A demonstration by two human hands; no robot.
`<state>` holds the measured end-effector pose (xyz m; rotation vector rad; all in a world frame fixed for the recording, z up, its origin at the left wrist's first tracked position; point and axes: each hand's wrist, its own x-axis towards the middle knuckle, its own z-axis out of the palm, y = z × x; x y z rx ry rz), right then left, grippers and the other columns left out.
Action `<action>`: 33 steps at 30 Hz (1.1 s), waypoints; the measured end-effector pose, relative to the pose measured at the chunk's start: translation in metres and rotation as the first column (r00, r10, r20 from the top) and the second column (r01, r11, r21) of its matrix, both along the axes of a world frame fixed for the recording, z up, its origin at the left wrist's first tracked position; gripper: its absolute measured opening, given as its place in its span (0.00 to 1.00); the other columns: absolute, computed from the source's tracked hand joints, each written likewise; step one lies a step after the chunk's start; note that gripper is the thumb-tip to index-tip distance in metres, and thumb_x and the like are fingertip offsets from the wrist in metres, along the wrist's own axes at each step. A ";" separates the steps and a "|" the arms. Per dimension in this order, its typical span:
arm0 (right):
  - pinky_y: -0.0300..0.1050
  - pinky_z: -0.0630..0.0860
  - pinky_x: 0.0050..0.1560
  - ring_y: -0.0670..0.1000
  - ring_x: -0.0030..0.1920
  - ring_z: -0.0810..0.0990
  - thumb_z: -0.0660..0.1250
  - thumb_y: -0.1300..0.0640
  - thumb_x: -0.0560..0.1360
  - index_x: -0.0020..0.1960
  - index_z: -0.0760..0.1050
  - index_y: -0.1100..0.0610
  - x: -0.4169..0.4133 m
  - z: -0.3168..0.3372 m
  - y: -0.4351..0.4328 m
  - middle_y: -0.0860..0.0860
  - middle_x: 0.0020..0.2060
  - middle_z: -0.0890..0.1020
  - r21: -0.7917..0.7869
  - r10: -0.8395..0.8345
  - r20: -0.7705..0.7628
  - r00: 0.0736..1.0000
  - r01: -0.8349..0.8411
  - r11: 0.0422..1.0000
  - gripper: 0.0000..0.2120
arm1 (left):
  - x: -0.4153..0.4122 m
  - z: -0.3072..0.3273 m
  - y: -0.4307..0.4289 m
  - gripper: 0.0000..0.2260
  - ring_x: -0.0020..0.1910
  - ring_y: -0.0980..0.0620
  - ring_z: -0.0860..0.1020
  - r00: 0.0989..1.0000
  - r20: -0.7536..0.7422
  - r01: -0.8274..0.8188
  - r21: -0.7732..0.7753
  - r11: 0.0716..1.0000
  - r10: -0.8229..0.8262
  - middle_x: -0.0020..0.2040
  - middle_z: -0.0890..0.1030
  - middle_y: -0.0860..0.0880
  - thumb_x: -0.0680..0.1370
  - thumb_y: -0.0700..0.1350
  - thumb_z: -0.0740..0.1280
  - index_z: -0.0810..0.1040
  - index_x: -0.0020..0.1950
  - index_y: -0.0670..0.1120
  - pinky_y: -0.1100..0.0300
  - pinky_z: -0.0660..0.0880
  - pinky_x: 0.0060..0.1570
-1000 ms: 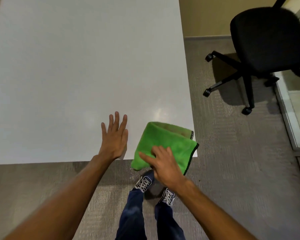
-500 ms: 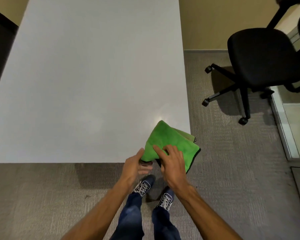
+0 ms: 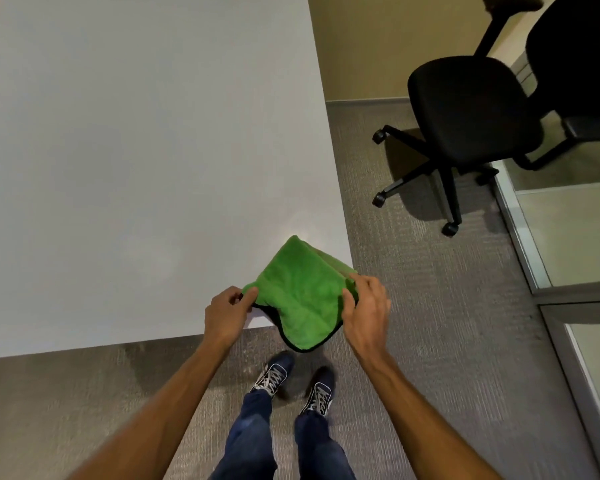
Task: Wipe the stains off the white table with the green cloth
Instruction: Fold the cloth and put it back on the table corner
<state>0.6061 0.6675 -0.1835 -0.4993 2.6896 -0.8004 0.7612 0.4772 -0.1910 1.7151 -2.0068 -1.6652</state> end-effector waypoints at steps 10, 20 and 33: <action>0.49 0.60 0.54 0.53 0.55 0.77 0.74 0.57 0.77 0.52 0.82 0.54 -0.023 0.000 -0.004 0.50 0.48 0.85 0.178 -0.097 -0.062 0.993 0.107 0.978 0.05 | 0.001 0.004 0.008 0.23 0.33 0.45 0.75 0.981 0.191 0.051 -0.160 0.986 -0.020 0.31 0.78 0.45 0.80 0.57 0.64 0.75 0.33 0.41 0.55 0.68 0.35; 0.56 0.62 0.70 0.55 0.71 0.71 0.73 0.51 0.77 0.72 0.71 0.55 -0.059 -0.003 -0.017 0.53 0.69 0.76 0.169 0.125 0.081 0.989 -0.138 0.976 0.25 | -0.003 0.007 0.015 0.16 0.49 0.49 0.79 0.987 0.133 0.128 -0.263 0.956 -0.095 0.52 0.82 0.47 0.79 0.52 0.70 0.79 0.59 0.42 0.52 0.77 0.49; 0.56 0.67 0.65 0.56 0.59 0.77 0.72 0.53 0.77 0.53 0.76 0.54 -0.071 0.002 -0.025 0.52 0.53 0.80 0.280 0.290 0.203 0.935 -0.339 0.898 0.09 | -0.021 0.025 0.007 0.13 0.42 0.50 0.78 0.944 0.183 0.308 -0.189 0.932 -0.275 0.48 0.84 0.45 0.71 0.45 0.77 0.80 0.53 0.43 0.62 0.72 0.37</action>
